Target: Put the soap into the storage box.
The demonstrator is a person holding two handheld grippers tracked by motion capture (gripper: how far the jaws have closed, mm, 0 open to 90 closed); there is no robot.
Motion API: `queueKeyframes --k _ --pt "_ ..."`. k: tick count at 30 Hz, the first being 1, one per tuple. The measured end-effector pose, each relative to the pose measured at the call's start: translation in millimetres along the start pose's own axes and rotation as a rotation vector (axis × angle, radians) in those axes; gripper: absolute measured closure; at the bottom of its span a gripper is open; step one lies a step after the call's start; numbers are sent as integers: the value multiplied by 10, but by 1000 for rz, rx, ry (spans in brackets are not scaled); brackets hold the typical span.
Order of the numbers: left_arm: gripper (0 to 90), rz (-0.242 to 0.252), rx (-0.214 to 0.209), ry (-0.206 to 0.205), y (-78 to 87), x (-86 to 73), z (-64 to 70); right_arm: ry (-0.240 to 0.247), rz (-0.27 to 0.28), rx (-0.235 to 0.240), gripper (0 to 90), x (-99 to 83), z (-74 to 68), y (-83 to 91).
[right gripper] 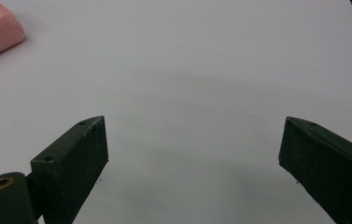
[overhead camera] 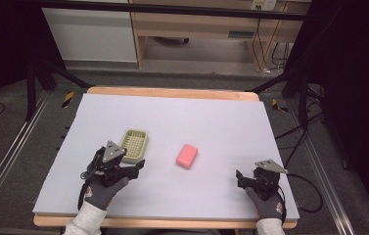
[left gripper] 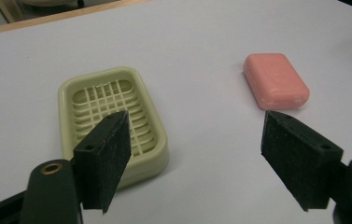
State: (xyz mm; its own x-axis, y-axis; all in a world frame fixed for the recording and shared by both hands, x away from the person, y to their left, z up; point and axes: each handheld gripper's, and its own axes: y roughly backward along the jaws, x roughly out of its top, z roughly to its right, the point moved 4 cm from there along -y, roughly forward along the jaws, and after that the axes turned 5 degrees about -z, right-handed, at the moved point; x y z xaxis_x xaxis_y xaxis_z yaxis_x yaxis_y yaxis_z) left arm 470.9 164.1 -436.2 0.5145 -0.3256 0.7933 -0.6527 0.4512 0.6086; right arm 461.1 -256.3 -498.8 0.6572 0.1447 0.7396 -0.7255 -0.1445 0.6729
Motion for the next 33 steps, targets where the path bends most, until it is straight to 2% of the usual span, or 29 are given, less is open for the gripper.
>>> queueKeyframes --k 14,21,29,33 --pt "236 -14 -28 -24 -176 146 178 0 -2 4 84 2 -4 0" --pt "235 -35 -40 -40 -282 180 254 -2 -2 4 84 3 -2 -1" --pt "235 -34 -50 -41 -382 237 331 -3 -3 4 84 3 -3 -1" --pt "235 -52 -52 -57 -443 244 367 -2 -2 3 85 5 -3 1"
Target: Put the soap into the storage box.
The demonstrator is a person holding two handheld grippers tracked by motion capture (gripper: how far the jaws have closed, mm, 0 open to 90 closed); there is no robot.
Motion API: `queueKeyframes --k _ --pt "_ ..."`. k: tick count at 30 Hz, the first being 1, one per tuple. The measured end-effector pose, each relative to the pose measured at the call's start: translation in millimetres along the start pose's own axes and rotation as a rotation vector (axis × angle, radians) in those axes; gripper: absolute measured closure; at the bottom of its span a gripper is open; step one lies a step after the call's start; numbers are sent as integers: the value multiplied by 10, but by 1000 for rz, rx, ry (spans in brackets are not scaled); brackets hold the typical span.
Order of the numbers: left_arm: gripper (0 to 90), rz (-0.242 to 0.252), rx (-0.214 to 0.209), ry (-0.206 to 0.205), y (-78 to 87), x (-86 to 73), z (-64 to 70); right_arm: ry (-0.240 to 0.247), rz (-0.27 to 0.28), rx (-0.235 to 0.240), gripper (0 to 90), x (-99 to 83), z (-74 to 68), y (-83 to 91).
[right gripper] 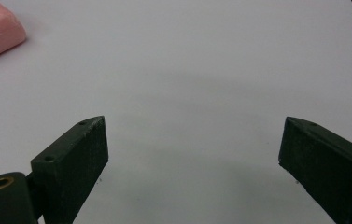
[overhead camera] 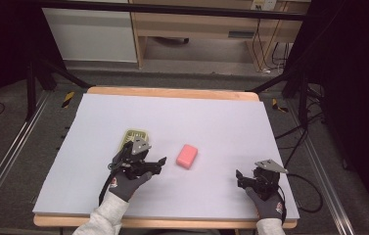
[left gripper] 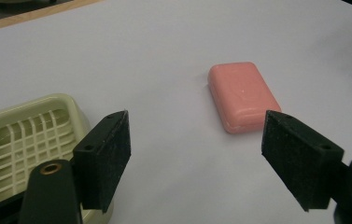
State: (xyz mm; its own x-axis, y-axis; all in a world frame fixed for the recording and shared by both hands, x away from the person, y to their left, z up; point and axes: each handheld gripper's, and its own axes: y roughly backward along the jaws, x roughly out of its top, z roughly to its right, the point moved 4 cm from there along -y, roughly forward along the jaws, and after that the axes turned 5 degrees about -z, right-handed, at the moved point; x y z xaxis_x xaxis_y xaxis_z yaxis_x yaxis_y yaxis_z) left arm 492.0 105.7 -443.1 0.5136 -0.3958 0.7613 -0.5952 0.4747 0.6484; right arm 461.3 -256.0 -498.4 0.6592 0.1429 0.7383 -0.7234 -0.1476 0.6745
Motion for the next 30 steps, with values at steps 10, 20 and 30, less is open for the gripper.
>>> queueKeyframes --k 10,20,30 --pt "232 -14 2 -11 -127 79 58 0 -5 4 85 -2 -6 -2" --pt "230 -24 -1 -24 -245 152 135 3 -7 5 87 -3 -8 -5" --pt "222 -28 -18 -30 -341 218 216 11 -8 5 87 -3 -9 -8"
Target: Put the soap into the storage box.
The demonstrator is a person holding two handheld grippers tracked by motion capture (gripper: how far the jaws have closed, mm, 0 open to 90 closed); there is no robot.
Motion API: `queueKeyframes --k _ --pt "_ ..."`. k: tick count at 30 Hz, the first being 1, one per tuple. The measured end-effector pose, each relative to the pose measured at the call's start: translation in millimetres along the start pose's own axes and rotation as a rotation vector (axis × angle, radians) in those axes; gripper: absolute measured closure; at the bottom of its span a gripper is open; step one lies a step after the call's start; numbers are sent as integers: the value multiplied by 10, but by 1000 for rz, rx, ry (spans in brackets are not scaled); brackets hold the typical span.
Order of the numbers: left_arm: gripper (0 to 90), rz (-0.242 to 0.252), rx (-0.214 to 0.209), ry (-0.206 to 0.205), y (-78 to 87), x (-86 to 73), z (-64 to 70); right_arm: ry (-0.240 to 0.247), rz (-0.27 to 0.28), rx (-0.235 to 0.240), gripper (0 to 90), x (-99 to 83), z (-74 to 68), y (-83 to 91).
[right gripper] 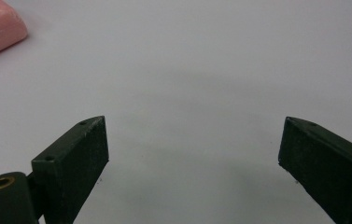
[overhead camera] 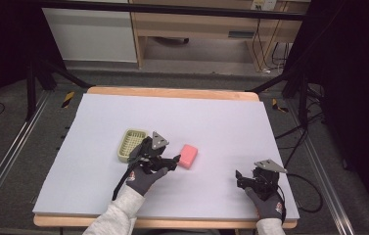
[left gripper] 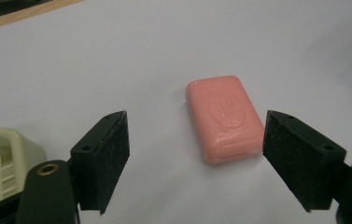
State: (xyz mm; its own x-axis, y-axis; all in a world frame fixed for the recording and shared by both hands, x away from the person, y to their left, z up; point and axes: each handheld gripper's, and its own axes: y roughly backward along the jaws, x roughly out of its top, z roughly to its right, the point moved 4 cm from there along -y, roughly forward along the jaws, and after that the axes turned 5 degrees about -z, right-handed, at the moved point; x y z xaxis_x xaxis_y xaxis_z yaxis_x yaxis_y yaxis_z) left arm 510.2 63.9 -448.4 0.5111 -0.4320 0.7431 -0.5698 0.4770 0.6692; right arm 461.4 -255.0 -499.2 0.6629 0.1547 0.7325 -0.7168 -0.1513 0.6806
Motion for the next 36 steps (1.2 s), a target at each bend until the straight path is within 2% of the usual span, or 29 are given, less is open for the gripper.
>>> queueKeyframes --k 36 --pt "216 -65 -18 -22 -359 102 182 -9 -1 1 88 0 -1 -4"
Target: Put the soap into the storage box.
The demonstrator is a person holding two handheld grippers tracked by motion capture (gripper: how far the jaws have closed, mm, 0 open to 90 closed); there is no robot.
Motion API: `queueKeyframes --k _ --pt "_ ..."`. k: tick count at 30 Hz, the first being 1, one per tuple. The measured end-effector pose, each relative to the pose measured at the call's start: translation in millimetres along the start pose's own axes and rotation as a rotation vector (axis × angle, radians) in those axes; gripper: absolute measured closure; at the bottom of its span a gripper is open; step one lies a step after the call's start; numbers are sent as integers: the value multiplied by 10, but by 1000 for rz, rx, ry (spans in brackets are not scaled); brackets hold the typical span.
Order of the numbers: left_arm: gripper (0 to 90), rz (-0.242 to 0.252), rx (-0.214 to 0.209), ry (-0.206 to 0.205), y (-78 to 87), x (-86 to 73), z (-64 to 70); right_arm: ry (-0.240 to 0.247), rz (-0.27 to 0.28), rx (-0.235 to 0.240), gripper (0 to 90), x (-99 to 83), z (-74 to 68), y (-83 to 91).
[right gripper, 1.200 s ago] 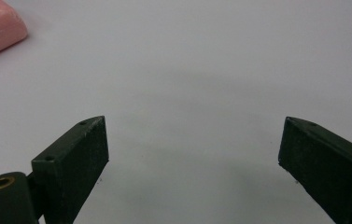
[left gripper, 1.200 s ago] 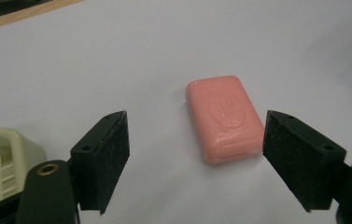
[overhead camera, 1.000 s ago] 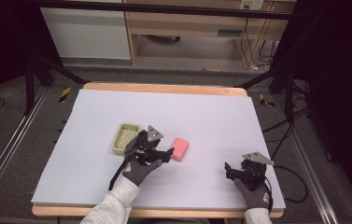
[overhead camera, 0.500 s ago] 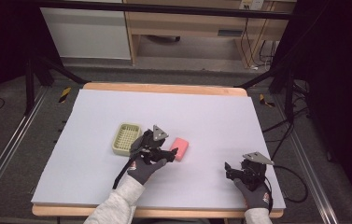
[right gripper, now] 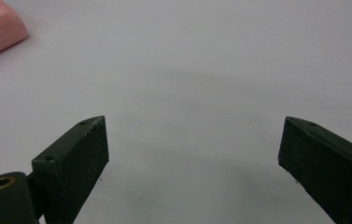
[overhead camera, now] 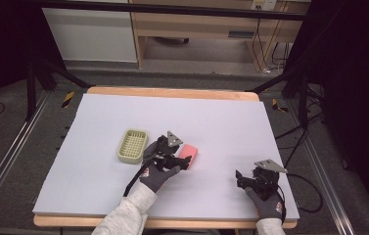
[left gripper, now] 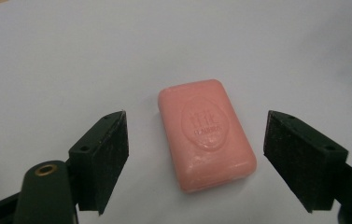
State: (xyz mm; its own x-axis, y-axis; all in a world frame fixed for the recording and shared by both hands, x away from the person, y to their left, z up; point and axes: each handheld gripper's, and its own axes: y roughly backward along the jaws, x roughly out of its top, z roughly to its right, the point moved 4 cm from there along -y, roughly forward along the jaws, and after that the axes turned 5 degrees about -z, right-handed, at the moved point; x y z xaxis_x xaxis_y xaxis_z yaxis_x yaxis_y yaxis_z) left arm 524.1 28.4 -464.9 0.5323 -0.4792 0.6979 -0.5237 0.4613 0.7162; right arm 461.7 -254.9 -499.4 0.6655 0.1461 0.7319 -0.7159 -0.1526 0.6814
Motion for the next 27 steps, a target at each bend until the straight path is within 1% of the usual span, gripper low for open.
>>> queueKeyframes --k 8,12,14,24,27 --pt "211 -24 7 3 -101 -4 0 6 0 0 89 0 1 0" --pt "210 -28 7 3 -132 4 1 5 0 2 89 0 -2 0" --pt "209 -31 5 7 -142 4 7 7 1 1 89 1 -1 1" --pt "206 -52 6 0 -244 32 50 6 0 2 89 0 1 1" --pt "206 -62 5 0 -283 32 56 0 2 0 89 1 1 3"
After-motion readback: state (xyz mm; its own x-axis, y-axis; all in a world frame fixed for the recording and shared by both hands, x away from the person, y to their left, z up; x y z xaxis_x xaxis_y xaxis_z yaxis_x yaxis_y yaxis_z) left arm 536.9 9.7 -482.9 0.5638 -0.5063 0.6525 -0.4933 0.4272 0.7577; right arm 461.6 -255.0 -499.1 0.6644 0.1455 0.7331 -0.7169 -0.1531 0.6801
